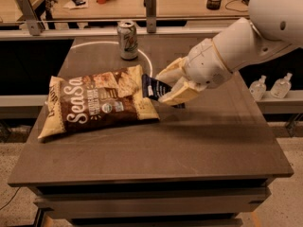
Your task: Move rxbar blueberry near brown chip bag
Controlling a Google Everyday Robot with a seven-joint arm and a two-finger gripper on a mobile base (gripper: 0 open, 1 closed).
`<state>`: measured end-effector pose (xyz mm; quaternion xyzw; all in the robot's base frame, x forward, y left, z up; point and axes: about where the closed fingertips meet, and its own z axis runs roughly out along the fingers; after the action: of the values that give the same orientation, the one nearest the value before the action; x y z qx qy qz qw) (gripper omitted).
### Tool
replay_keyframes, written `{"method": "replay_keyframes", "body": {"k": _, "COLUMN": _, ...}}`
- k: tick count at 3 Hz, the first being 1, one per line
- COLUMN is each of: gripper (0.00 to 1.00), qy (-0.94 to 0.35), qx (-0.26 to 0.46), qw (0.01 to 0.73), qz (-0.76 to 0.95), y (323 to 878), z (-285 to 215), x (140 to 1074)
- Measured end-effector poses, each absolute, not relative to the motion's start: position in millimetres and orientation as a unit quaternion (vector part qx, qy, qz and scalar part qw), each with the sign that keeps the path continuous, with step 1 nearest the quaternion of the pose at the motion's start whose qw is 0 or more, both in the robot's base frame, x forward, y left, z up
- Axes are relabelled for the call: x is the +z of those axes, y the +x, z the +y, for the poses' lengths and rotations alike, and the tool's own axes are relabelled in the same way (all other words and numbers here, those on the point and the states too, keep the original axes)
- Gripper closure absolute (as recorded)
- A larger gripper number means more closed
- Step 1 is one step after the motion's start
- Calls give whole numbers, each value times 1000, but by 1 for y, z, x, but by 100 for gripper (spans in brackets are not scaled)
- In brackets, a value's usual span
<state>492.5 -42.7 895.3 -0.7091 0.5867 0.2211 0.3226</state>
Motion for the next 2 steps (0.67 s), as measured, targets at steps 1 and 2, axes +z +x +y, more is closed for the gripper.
{"method": "replay_keyframes", "body": {"k": 1, "gripper": 100, "qy": -703, "qx": 211, "qw": 323, "qz": 598, "y": 513, "z": -36, "x": 889}}
{"method": "replay_keyframes", "body": {"k": 2, "gripper": 100, "qy": -701, "qx": 212, "qw": 322, "qz": 600, "y": 524, "z": -26, "x": 886}}
